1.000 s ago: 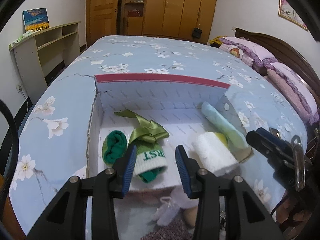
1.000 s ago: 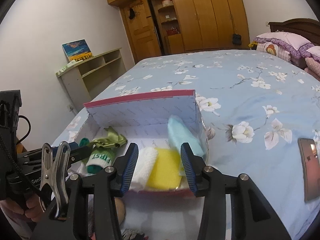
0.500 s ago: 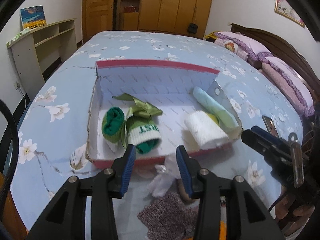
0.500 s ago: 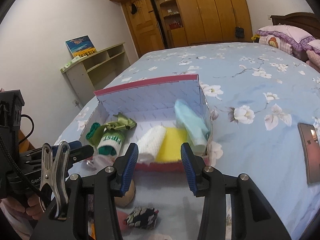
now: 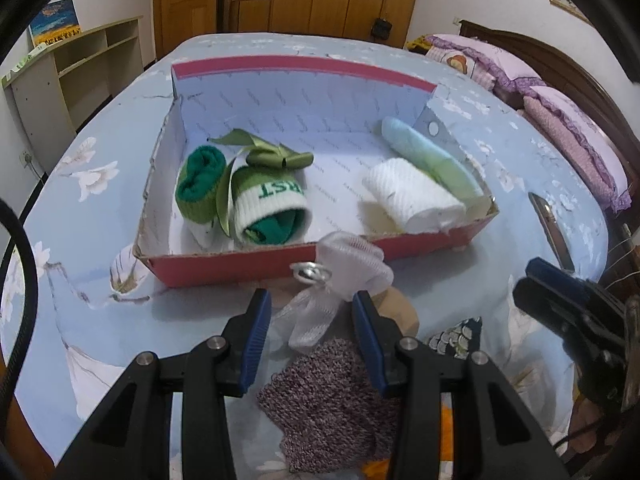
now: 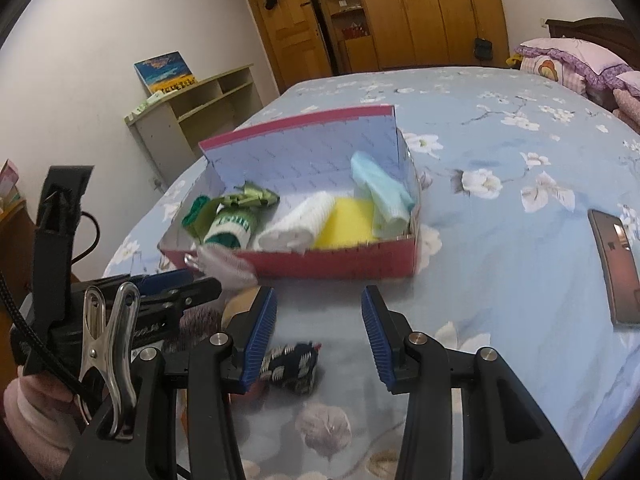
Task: Organize soft objects
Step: 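Grasp the white mesh bag with the ring using the left gripper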
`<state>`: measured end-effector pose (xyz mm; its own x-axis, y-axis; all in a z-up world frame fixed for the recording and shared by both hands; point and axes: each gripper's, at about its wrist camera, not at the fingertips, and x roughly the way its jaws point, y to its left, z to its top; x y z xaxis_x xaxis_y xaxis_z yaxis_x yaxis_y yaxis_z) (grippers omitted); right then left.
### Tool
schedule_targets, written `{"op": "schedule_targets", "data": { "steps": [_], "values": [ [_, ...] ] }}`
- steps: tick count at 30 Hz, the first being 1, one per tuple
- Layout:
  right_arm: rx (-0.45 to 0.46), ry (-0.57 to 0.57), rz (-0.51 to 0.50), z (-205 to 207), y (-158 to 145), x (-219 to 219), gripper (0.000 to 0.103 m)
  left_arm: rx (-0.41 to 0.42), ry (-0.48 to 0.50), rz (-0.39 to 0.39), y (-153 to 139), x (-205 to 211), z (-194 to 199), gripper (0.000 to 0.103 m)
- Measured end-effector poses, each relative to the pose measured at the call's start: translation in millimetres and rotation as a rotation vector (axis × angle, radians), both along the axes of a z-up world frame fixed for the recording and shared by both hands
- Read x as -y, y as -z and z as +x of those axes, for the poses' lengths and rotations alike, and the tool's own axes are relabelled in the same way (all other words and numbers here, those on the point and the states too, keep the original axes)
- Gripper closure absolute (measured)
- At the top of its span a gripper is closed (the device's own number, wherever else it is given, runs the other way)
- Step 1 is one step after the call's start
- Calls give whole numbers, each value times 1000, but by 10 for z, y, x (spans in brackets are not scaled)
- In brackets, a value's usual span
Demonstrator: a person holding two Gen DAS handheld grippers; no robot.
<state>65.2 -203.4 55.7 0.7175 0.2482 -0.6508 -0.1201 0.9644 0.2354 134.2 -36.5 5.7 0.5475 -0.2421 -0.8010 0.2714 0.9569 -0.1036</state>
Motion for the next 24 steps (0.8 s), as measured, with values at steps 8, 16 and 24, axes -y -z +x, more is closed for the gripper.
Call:
{"op": "schedule_targets", "data": {
  "steps": [8, 16, 24],
  "values": [
    [-26, 6, 14, -13, 73, 40, 58, -17, 5, 5, 98, 56, 28, 58],
    [-44, 11, 10, -78, 116, 52, 58, -16, 7, -28, 164, 64, 85, 60],
    [-77, 16, 6, -115, 194, 42, 58, -23, 24, -92, 186, 30, 69, 87]
  ]
}}
